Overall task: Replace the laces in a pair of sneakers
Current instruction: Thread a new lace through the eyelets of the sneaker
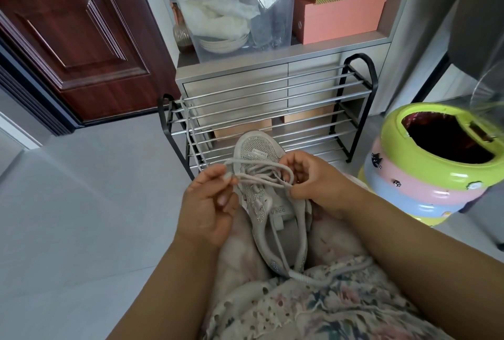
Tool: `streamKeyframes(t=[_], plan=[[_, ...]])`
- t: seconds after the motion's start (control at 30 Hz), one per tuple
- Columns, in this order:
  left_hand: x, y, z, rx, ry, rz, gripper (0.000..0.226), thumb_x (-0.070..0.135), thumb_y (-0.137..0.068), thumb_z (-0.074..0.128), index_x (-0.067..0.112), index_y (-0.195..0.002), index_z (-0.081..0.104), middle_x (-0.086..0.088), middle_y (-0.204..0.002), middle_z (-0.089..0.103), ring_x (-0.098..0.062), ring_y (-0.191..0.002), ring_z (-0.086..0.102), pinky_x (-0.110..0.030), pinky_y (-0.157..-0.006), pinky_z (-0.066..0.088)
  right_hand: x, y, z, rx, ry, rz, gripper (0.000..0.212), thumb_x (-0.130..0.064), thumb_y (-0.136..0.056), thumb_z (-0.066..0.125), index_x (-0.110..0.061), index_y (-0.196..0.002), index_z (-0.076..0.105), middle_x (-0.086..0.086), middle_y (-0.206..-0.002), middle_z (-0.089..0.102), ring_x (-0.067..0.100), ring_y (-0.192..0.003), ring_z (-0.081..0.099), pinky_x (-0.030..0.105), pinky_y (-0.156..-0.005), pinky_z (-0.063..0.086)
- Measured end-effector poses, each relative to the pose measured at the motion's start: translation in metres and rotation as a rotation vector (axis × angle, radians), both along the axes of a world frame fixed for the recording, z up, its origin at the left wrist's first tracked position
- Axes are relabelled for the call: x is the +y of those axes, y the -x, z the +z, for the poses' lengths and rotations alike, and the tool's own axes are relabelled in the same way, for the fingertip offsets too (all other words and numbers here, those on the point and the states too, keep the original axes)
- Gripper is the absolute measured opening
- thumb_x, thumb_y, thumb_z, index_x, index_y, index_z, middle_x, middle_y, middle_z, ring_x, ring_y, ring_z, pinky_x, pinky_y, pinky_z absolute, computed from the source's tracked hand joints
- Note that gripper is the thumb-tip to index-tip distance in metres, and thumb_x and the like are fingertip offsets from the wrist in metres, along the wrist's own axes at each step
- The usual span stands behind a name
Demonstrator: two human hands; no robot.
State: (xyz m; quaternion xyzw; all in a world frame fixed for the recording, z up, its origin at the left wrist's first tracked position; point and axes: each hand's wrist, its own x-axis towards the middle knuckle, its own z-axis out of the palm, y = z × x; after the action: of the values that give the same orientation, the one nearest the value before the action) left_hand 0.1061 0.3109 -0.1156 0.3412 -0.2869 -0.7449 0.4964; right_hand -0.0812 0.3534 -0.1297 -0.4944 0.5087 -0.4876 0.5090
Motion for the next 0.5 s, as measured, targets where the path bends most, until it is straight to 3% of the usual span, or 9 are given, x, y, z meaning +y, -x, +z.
streamKeyframes(t=[0.1,0.2,0.27,0.4,0.5], plan=[[0.006,0.007,-0.001,-0.486,0.214,-0.007,0.028,-0.01,-0.083,0.046,0.005,-0.074,0.067,-0.005,-0.059,0.059,-0.008,-0.043,0.042,-0.018,-0.045,0.034,-0.002,0.002,-0.003,-0.031,-0.021,0.007,0.046,0.005,-0.051,0.058,-0.012,-0.094,0.057,-0.001,-0.076,0.056,0.012,-0.07,0.053,0.017,-0.057,0.045],[0.012,0.014,-0.008,-0.878,0.559,-0.104,0.022,0.023,-0.087,0.054,0.021,-0.072,0.071,-0.001,-0.077,0.064,-0.004,-0.066,0.056,-0.018,-0.06,0.041,-0.002,0.002,-0.004,-0.044,-0.021,0.037,0.05,0.006,-0.051,0.057,-0.01,-0.098,0.056,-0.002,-0.076,0.054,0.012,-0.07,0.052,0.018,-0.058,0.044],[0.012,0.016,-0.016,-1.108,0.76,-0.185,0.02,0.042,-0.087,0.057,0.032,-0.072,0.066,0.0,-0.085,0.056,0.0,-0.077,0.051,-0.015,-0.066,0.037,-0.001,0.003,-0.003,-0.06,-0.019,0.052,0.05,0.006,-0.053,0.057,-0.009,-0.101,0.055,-0.002,-0.077,0.054,0.011,-0.07,0.052,0.019,-0.059,0.045],[0.013,0.019,-0.018,-1.152,0.855,-0.19,0.012,0.035,-0.087,0.063,0.03,-0.077,0.067,0.004,-0.09,0.05,0.006,-0.086,0.046,-0.007,-0.072,0.036,-0.002,0.002,-0.004,-0.076,-0.022,0.063,0.052,0.004,-0.055,0.061,-0.007,-0.105,0.054,0.004,-0.085,0.055,0.015,-0.075,0.053,0.021,-0.063,0.046],[0.017,0.019,-0.014,-1.029,0.816,0.019,0.024,0.03,-0.093,0.049,0.032,-0.07,0.054,0.002,-0.086,0.05,0.004,-0.081,0.046,-0.007,-0.071,0.035,-0.002,0.003,-0.004,-0.081,-0.031,0.066,0.055,0.003,-0.053,0.062,-0.009,-0.105,0.055,0.007,-0.088,0.059,0.016,-0.078,0.055,0.022,-0.065,0.047]])
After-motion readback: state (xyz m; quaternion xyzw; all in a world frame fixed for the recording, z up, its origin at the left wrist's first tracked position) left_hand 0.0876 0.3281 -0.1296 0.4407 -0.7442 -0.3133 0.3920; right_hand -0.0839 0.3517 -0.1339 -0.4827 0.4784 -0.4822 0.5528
